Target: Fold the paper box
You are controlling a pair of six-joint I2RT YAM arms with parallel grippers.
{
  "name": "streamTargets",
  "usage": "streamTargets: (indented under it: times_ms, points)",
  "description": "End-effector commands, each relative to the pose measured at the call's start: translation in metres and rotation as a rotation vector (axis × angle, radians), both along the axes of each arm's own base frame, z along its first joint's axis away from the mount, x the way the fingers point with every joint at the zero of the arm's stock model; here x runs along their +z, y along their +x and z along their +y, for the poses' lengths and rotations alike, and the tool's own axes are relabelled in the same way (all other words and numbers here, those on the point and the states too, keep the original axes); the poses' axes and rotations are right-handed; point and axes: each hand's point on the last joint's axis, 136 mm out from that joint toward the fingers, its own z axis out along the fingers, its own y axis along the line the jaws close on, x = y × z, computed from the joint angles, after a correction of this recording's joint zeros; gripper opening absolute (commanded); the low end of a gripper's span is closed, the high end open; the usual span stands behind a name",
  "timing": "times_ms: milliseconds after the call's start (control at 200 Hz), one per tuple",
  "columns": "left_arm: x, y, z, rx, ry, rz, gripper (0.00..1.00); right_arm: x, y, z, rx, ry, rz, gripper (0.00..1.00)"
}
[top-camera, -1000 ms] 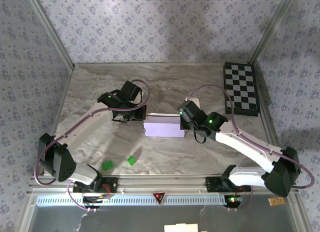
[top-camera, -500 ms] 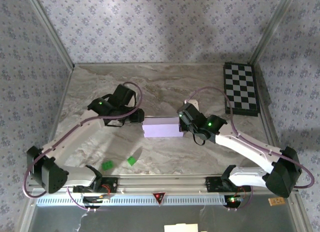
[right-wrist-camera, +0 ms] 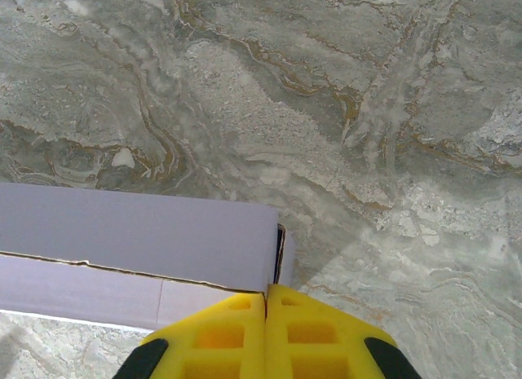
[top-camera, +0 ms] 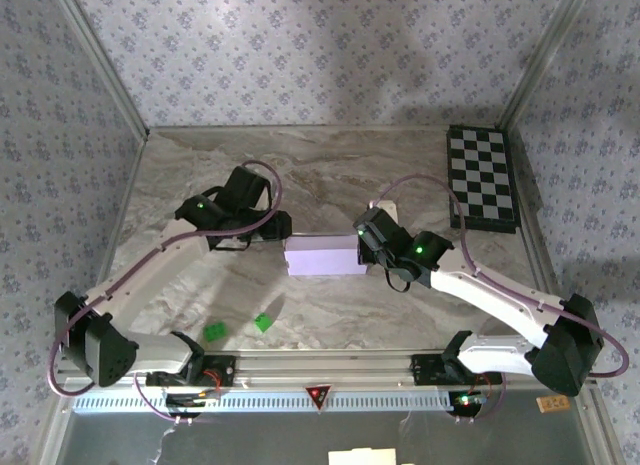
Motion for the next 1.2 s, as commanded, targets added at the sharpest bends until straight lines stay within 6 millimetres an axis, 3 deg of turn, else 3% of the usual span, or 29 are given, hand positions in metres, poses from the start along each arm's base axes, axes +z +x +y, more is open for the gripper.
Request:
streamTargets:
  times_ms: [0,630,960,1194]
  points:
    - [0.001,0.010,-0.007,0.011,-0.050,-0.004,0.48,-0.012,-0.012,-0.009,-0.003,-0.044,0.048,0.00]
    - [-0.053,-0.015,0.009,0.012,0.022,0.127,0.37,-0.008,-0.013,-0.008,-0.005,-0.033,0.058,0.00]
    - [-0.060,-0.019,0.011,0.016,0.030,0.135,0.36,0.025,-0.018,0.003,0.028,0.067,0.064,0.27]
    - [-0.060,-0.019,0.012,0.024,0.026,0.134,0.36,0.038,-0.009,0.008,0.043,0.108,0.053,0.31]
